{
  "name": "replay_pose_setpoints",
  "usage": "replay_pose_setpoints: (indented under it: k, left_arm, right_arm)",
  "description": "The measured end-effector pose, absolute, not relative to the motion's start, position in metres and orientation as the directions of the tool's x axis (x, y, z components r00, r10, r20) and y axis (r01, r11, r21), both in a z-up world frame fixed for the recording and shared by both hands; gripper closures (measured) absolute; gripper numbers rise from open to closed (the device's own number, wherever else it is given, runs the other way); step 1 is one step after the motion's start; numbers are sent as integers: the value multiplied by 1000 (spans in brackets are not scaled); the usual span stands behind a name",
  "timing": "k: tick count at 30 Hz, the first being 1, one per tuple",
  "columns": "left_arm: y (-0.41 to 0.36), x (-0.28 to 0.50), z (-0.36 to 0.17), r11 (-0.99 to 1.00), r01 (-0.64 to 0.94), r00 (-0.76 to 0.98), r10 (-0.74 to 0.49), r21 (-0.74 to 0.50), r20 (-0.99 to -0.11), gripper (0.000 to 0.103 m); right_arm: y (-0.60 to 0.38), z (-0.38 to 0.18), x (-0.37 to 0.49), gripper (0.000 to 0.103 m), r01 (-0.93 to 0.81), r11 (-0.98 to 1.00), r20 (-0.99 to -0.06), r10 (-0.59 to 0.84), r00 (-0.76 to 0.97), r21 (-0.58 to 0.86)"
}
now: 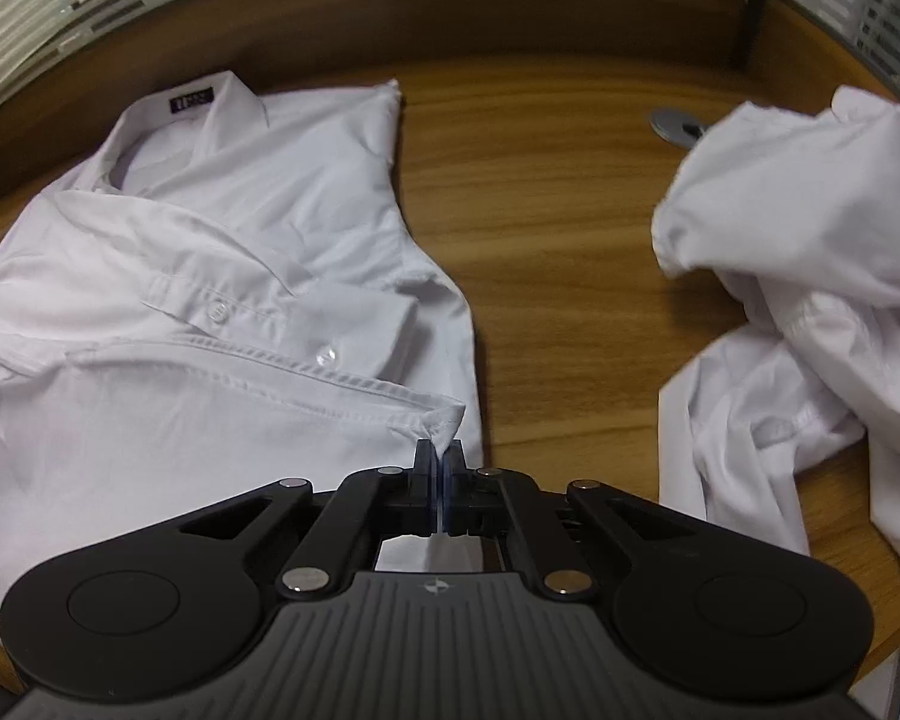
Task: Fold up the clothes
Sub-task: 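Move both open tools to the shirt edge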
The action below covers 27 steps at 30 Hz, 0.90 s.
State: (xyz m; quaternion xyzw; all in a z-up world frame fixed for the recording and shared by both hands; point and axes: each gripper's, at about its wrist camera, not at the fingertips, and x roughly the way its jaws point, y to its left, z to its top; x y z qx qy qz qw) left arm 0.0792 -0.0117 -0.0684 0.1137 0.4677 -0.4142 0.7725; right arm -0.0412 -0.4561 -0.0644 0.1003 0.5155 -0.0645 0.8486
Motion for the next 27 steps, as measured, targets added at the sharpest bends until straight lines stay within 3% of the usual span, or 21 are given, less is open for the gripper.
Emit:
replay_pose_setpoints:
  k: [2,3,6,8,11,12,13,15,19,27]
  left_arm:
    - [-12,89,-82,658,724,214,-497,-205,-841,98]
    - [-11,92,-86,671,714,218,-486,-201,-846,93]
    - [-4,99,-88,698,683,236,-489,-214,-840,92]
    - [2,101,-82,710,668,261,-505,-224,-823,92]
    - [17,107,-66,732,615,277,-549,-293,-789,92]
    - [23,109,-59,738,595,283,-563,-319,-776,85]
    - [29,109,-52,742,576,290,-577,-342,-763,64]
    - [45,108,-37,736,551,303,-616,-393,-728,48]
    - [74,98,-19,748,524,336,-622,-408,-708,48]
    - [115,44,-54,838,386,292,-506,-384,-811,48]
  right_arm:
    - [-456,-70,-39,99,218,972,-893,-18,450,90]
    - [-456,-71,-38,97,222,972,-893,-28,450,81]
    - [-456,-71,-36,86,231,971,-891,-57,450,54]
    - [-456,-71,-35,73,237,971,-890,-77,450,36]
    - [-456,-72,-33,67,247,969,-887,-106,450,9]
    - [-456,-72,-33,64,250,968,-886,-116,449,0]
    - [-456,-72,-32,64,253,967,-885,-125,449,-9]
    - [-455,-63,-38,64,262,965,-877,-127,464,-1]
    - [-454,-47,-50,64,277,961,-869,-118,481,23]
    - [-450,-57,-84,64,294,954,-907,-68,416,63]
